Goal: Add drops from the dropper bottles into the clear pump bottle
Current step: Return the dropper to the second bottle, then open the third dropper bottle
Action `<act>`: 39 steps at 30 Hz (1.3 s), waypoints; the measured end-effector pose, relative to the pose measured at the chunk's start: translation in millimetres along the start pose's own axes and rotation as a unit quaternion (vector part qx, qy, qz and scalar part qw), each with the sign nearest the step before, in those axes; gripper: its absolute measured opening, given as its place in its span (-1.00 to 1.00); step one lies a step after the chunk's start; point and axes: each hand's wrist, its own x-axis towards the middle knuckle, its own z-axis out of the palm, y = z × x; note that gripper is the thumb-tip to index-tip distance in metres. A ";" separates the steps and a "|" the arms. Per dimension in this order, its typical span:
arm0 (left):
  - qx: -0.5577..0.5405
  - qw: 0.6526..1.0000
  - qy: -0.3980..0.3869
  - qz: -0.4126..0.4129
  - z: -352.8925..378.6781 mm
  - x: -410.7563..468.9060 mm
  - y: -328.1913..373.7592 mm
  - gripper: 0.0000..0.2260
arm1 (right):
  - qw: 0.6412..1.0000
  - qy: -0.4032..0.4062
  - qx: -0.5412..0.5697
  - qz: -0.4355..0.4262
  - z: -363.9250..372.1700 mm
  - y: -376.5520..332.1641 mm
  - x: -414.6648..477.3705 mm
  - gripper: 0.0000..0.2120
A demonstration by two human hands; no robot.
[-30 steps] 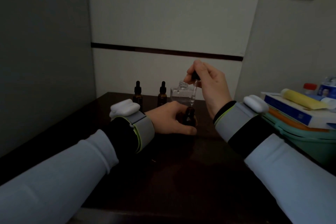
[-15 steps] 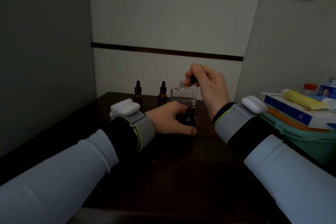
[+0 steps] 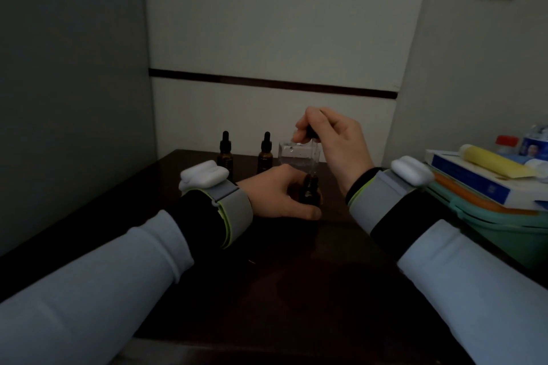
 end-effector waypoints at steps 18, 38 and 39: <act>-0.026 0.991 0.126 -0.044 -13.9 -9.6 9.5 -0.71 | 0.990 0.129 0.057 -0.016 -12.3 -4.8 14.2 -0.69; 0.029 0.971 0.230 0.061 -14.6 -2.7 -12.1 -0.53 | 0.987 0.126 0.009 -0.101 -18.6 -5.6 15.5 -0.77; 0.027 0.971 0.228 0.060 -15.5 -2.7 -12.1 -0.54 | 0.989 0.112 -0.001 -0.099 -15.9 -3.3 14.0 -0.76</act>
